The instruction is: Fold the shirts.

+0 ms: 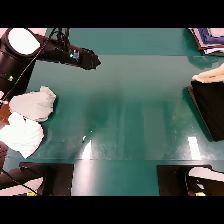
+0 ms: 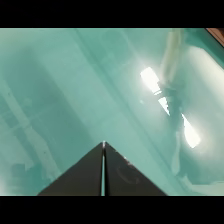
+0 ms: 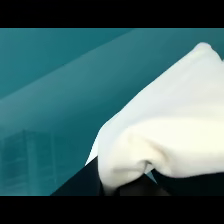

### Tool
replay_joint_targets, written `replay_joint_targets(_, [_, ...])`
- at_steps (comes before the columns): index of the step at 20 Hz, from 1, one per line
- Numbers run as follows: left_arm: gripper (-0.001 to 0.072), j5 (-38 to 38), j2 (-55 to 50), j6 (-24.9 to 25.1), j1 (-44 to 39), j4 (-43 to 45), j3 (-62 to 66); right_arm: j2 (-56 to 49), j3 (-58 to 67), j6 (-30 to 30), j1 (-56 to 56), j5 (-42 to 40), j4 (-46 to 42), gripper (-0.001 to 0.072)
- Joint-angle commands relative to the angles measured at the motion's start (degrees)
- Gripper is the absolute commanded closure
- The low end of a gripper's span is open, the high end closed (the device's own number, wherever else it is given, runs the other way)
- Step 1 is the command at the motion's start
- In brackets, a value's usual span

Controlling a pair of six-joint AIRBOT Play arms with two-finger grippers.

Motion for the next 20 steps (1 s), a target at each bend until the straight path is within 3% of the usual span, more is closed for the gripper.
replay_joint_targets(1, [0.0681,-1.07,-0.02,0.04,0.00,0.02,0.00,5.66,-9.40,0.15,-5.53,2.93,-5.51,0.0697])
replay_joint_targets(4, [0.0681,-1.88,-0.02,0.04,0.00,0.02,0.00,10.43,-18.34,0.15,-9.92,3.26,-13.79,0.0690])
replay_joint_targets(5, [0.0681,-2.23,-0.02,0.04,0.00,0.02,0.00,11.72,-21.00,0.15,-11.39,3.21,-15.17,0.0619])
replay_joint_targets(7, [0.0681,-2.78,-0.02,0.04,0.00,0.02,0.00,13.62,-25.53,0.13,-14.47,2.60,-16.04,0.0257])
replay_joint_targets(8, [0.0681,-3.10,-0.02,0.04,0.00,0.02,0.00,14.25,-27.08,0.13,-16.26,2.62,-16.04,0.0180])
replay_joint_targets(14, [0.0681,-3.32,-0.02,0.02,0.00,-0.02,0.00,14.53,-27.87,0.17,-21.88,3.87,-12.66,0.0180])
replay_joint_targets(17, [0.0681,-2.69,-0.02,0.02,0.00,-0.02,0.00,14.53,-27.87,0.15,-16.09,2.93,-1.79,0.0180])
replay_joint_targets(20, [0.0681,-4.61,-0.02,-0.02,0.00,-0.04,0.00,14.53,-27.87,0.15,-4.11,2.95,3.78,0.0181])
